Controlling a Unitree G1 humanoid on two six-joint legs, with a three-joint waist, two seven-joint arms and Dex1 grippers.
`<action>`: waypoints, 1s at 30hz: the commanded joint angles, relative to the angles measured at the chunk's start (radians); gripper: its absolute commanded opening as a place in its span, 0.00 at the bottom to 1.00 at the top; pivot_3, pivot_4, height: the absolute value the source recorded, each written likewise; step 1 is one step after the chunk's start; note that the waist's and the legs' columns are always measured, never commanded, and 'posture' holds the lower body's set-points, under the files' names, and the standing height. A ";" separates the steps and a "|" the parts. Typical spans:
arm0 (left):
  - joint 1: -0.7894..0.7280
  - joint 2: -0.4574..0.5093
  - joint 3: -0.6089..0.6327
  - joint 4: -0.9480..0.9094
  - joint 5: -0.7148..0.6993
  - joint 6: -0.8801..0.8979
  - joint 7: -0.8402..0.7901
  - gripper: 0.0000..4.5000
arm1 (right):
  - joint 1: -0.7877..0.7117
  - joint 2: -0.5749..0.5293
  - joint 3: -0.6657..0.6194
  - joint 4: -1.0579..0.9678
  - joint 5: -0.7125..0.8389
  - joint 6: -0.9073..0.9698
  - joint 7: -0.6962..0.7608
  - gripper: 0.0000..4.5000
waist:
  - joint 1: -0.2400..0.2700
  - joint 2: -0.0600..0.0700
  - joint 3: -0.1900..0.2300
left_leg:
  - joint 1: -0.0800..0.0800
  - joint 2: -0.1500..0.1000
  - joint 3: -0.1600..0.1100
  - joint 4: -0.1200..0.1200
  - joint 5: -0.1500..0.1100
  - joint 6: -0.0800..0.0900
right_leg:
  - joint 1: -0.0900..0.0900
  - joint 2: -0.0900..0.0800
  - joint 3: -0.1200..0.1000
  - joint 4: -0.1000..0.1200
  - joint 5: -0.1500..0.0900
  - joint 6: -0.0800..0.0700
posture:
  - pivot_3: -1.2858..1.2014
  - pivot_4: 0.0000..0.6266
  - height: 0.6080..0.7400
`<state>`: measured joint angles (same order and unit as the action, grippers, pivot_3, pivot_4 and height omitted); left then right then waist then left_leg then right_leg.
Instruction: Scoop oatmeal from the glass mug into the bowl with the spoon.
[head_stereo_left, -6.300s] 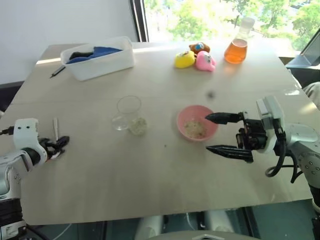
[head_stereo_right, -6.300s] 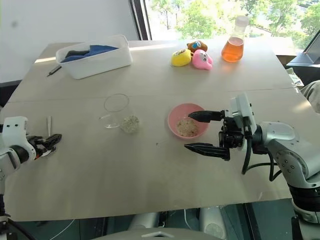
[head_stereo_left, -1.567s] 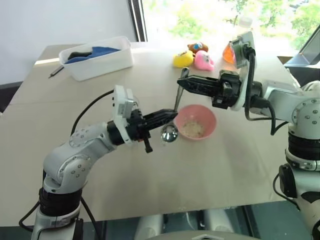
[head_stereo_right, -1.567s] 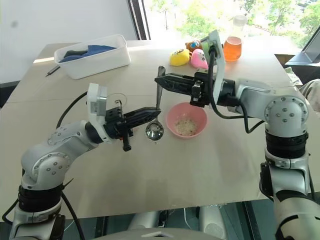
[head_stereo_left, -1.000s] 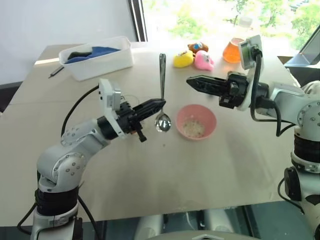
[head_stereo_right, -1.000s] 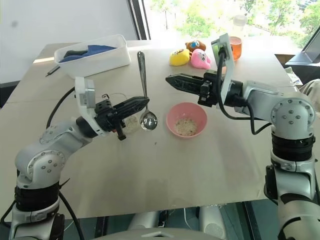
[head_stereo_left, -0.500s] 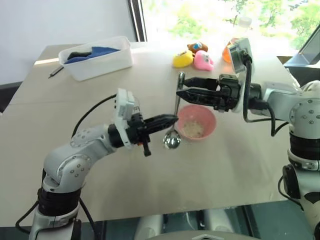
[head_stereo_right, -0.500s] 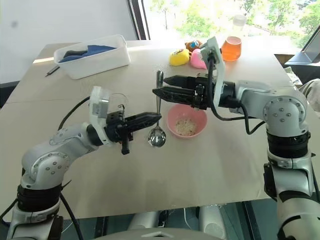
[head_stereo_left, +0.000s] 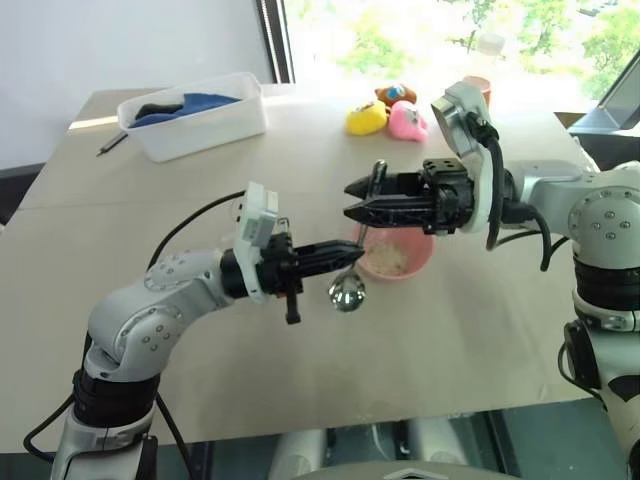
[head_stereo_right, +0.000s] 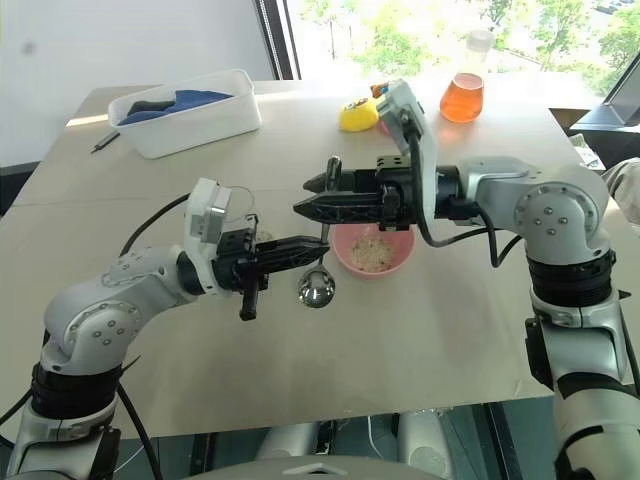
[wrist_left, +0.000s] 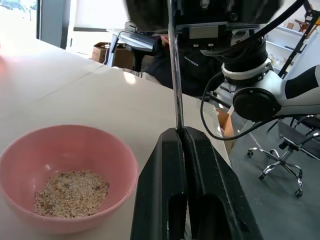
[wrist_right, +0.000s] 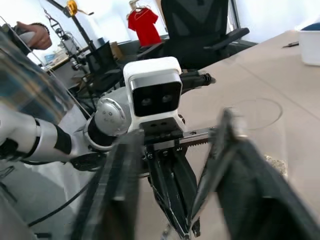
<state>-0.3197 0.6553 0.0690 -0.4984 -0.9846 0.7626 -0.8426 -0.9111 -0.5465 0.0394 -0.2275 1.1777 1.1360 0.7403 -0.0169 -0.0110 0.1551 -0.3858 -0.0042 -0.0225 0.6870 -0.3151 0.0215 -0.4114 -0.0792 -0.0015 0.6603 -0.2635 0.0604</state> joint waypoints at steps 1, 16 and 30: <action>0.002 0.013 0.010 -0.017 -0.003 -0.005 -0.017 0.00 | -0.030 -0.013 -0.016 -0.019 0.006 0.015 0.033 0.13 | 0.000 0.000 0.000 | 0.000 0.000 0.000 0.000 0.000 0.000 | 0.000 0.000 0.000 0.000 0.000 0.000 | 0.52 0.24 1.00; 0.008 0.045 0.048 0.009 -0.007 0.004 -0.042 0.00 | -0.029 -0.030 -0.020 -0.002 -0.049 0.048 0.067 0.01 | 0.000 0.000 0.000 | 0.000 0.000 0.000 0.000 0.000 0.000 | 0.000 0.000 0.000 0.000 0.000 0.000 | 0.52 0.24 1.00; 0.029 0.022 0.073 0.001 0.006 -0.018 0.014 0.49 | -0.034 0.003 -0.043 0.032 -0.064 0.051 0.018 0.00 | 0.000 0.000 0.000 | 0.000 0.000 0.000 0.000 0.000 0.000 | 0.000 0.000 0.000 0.000 0.000 0.000 | 0.52 0.24 1.00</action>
<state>-0.2972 0.6844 0.1161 -0.4795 -0.9836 0.7684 -0.8464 -0.9225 -0.5487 0.0296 -0.1830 1.1076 1.1904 0.7674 -0.0168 -0.0109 0.1551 -0.3858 -0.0041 -0.0227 0.6870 -0.3151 0.0214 -0.4115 -0.0794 -0.0016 0.6603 -0.2635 0.0604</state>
